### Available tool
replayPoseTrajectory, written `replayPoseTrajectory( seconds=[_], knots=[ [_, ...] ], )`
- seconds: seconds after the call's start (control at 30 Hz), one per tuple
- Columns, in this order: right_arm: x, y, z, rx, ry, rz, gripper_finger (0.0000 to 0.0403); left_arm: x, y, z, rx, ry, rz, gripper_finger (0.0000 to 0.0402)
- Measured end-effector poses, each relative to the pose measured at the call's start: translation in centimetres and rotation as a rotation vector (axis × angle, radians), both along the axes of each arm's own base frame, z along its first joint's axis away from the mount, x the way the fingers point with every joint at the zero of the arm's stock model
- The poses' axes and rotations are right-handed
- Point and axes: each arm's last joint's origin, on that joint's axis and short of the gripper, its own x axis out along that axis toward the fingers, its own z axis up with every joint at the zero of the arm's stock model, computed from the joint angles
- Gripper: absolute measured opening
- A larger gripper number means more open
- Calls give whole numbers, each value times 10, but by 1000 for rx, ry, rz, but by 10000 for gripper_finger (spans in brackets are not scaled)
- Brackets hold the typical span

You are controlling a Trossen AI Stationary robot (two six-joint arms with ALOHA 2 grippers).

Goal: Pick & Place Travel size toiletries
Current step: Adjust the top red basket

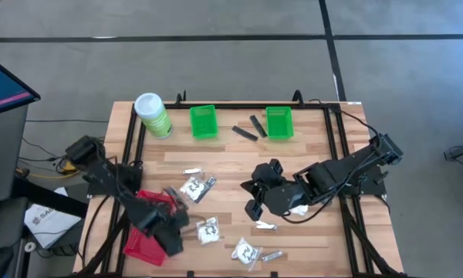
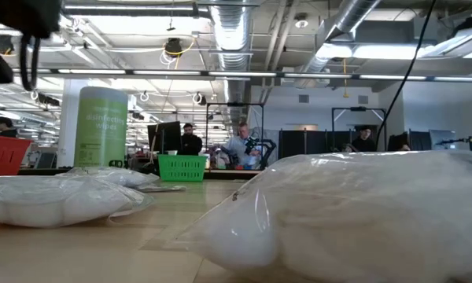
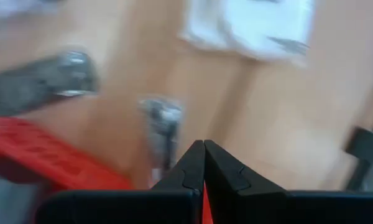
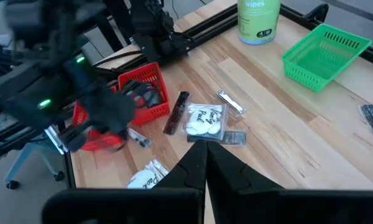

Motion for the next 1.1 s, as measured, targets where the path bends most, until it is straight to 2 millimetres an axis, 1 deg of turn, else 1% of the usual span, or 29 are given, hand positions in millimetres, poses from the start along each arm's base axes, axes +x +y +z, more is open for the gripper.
replayPoseTrajectory(
  seconds=[0.1,0.2,0.33,0.43,0.63,0.73,0.8,0.9,1.0,1.1],
  knots=[
    [1,-1,1,-5,-8,2,0,-5,23,-5,13,17,48,0],
    [2,-1,1,-3,-14,3,0,-11,39,-11,10,50,77,0],
    [2,-1,2,0,-22,3,0,-20,52,-16,17,77,132,0],
    [2,0,2,1,-23,4,0,-24,57,-16,10,67,183,0],
    [2,0,2,0,-23,6,0,-27,59,-2,-20,-25,190,0],
    [3,-1,2,-2,-23,11,0,-32,60,6,-39,-46,183,0],
    [3,-1,2,-3,-22,13,0,-41,65,13,-18,-40,202,0],
    [3,-1,2,-1,-21,15,0,-58,75,22,31,-19,279,0],
    [3,-1,2,1,-20,17,0,-74,84,28,62,53,343,0],
    [3,-1,2,1,-20,17,0,-85,86,27,90,166,364,0]
  ],
)
